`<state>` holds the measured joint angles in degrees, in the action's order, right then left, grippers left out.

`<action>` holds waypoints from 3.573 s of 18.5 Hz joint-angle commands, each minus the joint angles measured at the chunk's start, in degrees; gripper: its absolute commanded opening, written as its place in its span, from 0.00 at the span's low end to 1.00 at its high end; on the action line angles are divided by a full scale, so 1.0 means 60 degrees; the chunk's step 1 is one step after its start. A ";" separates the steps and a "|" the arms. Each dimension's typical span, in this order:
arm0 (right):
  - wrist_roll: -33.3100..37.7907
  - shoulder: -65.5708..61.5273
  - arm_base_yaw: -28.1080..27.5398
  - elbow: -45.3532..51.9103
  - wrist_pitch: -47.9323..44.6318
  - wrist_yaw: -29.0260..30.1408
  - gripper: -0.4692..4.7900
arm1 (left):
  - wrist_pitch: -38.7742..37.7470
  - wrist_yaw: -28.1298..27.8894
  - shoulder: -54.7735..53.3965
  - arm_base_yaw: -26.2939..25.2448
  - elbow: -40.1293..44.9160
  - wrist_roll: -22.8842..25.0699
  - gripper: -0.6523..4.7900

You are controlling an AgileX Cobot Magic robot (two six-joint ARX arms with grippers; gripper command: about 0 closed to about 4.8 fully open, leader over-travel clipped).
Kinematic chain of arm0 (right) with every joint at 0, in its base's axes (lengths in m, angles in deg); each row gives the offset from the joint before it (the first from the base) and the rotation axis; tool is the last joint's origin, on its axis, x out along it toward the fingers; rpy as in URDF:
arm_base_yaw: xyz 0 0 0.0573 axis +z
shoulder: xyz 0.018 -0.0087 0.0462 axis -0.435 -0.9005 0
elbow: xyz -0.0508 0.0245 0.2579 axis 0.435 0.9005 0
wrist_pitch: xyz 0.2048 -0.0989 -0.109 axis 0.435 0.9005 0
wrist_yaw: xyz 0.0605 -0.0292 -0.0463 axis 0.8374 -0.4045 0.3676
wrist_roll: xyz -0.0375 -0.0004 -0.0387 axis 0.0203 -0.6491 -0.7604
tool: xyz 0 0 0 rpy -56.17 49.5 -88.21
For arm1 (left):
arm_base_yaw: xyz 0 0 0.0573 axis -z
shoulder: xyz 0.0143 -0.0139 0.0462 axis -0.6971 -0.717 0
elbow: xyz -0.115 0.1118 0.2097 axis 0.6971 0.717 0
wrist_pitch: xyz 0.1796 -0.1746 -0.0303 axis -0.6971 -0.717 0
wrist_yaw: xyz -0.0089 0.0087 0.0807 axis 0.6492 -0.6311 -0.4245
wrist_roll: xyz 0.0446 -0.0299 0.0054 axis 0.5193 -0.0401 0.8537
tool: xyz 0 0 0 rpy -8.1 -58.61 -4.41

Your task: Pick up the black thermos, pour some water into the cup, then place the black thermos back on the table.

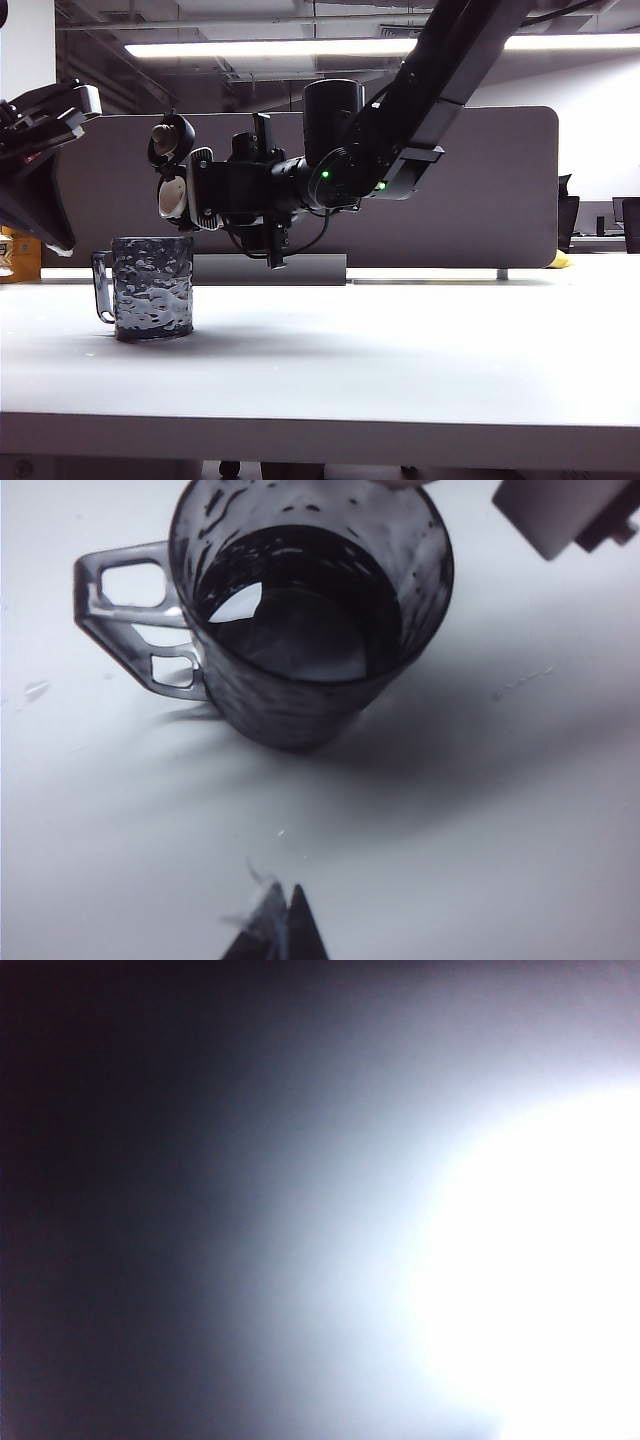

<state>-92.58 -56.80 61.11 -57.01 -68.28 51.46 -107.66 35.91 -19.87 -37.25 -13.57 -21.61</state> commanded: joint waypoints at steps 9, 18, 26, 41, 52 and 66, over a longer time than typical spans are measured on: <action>-0.1530 0.0073 -0.0011 -0.0317 -0.0714 0.0390 0.18 | 0.0178 -0.0645 0.0025 0.1140 -0.0033 0.0404 0.11; -0.1858 0.0018 -0.0029 -0.0820 -0.0510 0.0707 0.18 | -0.0448 -0.1916 0.0058 0.1140 -0.0586 0.0412 0.11; -0.3173 0.0025 -0.0025 -0.0820 -0.0739 0.0827 0.27 | -0.0721 -0.2124 0.0076 0.1147 -0.0630 0.0477 0.11; -0.3435 0.0025 -0.0004 -0.0820 -0.0794 0.0951 0.18 | -0.0736 -0.2124 0.0095 0.1147 -0.0630 0.0477 0.11; -0.3486 0.0025 0.0029 -0.0820 -0.0648 0.0911 0.18 | -0.0732 -0.2127 0.0095 0.1147 -0.0630 0.0481 0.11; -0.4069 0.0025 0.0033 -0.0820 -0.0732 0.0841 0.18 | -0.0729 -0.2127 0.0106 0.1147 -0.0630 0.0841 0.11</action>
<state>-115.53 -57.39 61.18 -61.36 -70.29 57.12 -112.36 23.30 -19.54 -30.46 -17.04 -16.62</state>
